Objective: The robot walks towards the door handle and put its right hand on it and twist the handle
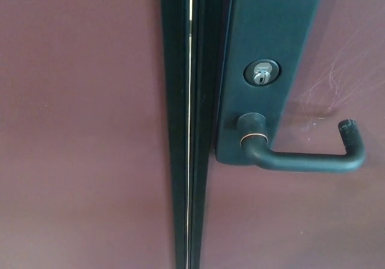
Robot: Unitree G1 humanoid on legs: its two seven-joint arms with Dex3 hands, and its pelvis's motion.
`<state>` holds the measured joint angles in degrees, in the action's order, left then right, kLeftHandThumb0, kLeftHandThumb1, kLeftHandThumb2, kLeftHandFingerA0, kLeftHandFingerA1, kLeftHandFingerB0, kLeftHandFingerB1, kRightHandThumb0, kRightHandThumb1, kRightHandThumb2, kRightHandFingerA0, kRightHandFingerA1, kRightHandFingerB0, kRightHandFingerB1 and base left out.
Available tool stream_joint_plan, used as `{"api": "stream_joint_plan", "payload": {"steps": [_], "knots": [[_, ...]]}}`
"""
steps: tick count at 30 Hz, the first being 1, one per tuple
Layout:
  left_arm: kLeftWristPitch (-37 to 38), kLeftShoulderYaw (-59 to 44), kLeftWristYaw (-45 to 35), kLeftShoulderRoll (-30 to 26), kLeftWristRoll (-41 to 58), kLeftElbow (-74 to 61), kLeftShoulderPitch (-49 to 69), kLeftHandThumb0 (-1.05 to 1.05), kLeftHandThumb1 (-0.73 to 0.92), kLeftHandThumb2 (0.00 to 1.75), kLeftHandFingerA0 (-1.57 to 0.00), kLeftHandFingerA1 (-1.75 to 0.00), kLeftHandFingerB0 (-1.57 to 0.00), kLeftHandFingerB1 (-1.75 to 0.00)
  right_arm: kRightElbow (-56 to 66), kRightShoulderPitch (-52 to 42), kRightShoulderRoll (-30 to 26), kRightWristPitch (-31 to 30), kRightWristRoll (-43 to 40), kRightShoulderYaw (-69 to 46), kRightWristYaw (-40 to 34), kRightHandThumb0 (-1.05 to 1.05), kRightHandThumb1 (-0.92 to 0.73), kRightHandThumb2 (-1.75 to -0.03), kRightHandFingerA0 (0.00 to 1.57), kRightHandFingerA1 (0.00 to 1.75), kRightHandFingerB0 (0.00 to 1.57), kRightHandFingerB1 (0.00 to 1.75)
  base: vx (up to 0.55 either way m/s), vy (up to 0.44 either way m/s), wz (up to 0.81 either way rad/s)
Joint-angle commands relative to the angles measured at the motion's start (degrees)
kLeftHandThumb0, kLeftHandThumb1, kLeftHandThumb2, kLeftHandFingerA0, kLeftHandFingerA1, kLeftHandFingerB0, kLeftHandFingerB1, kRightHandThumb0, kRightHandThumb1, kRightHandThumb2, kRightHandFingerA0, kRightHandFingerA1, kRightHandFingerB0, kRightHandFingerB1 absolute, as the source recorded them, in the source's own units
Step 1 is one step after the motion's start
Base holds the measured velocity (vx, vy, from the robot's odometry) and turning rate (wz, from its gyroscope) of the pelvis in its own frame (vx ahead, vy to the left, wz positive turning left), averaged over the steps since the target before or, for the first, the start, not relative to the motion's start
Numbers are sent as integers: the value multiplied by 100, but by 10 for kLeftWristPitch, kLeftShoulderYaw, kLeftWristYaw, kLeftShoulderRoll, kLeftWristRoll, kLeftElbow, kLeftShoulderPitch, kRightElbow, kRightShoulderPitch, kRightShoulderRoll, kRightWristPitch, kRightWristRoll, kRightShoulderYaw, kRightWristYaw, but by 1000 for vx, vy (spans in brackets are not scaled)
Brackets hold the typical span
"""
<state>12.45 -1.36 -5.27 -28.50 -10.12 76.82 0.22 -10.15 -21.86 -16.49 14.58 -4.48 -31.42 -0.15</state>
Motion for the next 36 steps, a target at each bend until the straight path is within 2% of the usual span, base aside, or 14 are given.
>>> {"api": "stream_joint_plan", "payload": {"steps": [1, 4, 5, 7, 10, 11, 14, 15, 17, 18, 25, 33, 35, 36], "knots": [[-2, -10, -13, -15, 7, -1, -1, -41, 20, 97, -90, -94, -66, -83, 363, -79, -104, -3, -294, -144, 133, -42, -57, -56, 48, 88, 51, 55, 0, 0, 0], [0, -10, -13, -16, 6, -1, 0, -41, 20, 97, -90, -94, -66, -83, 393, -79, -137, -28, -309, -161, 151, -44, -56, -56, 43, 93, 47, 57, 0, 0, 0], [-3, -9, -12, -16, 5, 0, -2, -42, 20, 96, -90, -93, -66, -83, 402, -68, -168, -41, -320, -168, 170, -48, -56, -57, 41, 97, 43, 60, 0, 0, 0], [-4, -8, -12, -18, 4, 0, -2, -43, 20, 95, -90, -93, -65, -83, 413, -59, -196, -58, -330, -174, 185, -49, -56, -57, 41, 98, 42, 61, 0, 0, 0], [-4, -9, -15, -19, 5, 0, -1, -44, 19, 93, -90, -93, -64, -81, 421, -32, -252, -89, -347, -173, 213, -58, -55, -57, 48, 95, 38, 71, 0, 0, 0], [-4, -11, -18, -18, 7, 1, -2, -45, 18, 91, -91, -93, -67, -83, 421, -17, -283, -105, -353, -173, 229, -61, -55, -57, 49, 95, 38, 73, 0, 0, 0], [-8, -15, -21, -19, 10, 3, -3, -45, 17, 91, -92, -93, -66, -82, 421, 8, -329, -133, -362, -166, 247, -68, -55, -57, 50, 93, 38, 74, 0, 0, 0], [-8, -14, -21, -20, 9, 3, -3, -44, 17, 91, -91, -93, -67, -83, 421, 18, -345, -143, -365, -163, 251, -74, -43, -84, 54, 86, 41, 73, 0, 0, 0], [-7, -14, -20, -19, 8, 3, 0, -44, 19, 87, -91, -93, -66, -84, 418, 30, -363, -155, -370, -158, 257, -78, -43, -85, 54, 86, 42, 73, 0, 0, 0], [-4, -14, -21, -20, 7, 2, 1, -44, 17, 91, -90, -93, -65, -81, 410, 52, -389, -168, -369, -145, 263, -89, -43, -88, 58, 87, 40, 71, 0, 0, 0], [-5, -16, -26, -22, 8, 1, -3, -43, 16, 91, -90, -93, -65, -81, 392, 155, -502, -229, -369, -66, 275, -98, -37, -87, 55, 80, 46, 69, 0, 0, 0], [-2, -17, -25, -28, 3, -1, -8, -43, 16, 90, -89, -93, -65, -81, 358, 288, -605, -262, -363, 60, 327, -105, -32, -83, 66, 73, 53, 61, 0, 0, 0], [-4, -21, -29, -26, 6, -1, -8, -45, 15, 90, -89, -93, -65, -81, 354, 323, -630, -282, -374, 88, 345, -99, -31, -80, 71, 63, 60, 53, 0, 0, 0], [-5, -20, -30, -26, 5, -1, -9, -43, 16, 90, -87, -93, -65, -81, 355, 342, -649, -304, -390, 101, 355, -99, -29, -78, 71, 67, 58, 55, 0, 0, 0]]}}
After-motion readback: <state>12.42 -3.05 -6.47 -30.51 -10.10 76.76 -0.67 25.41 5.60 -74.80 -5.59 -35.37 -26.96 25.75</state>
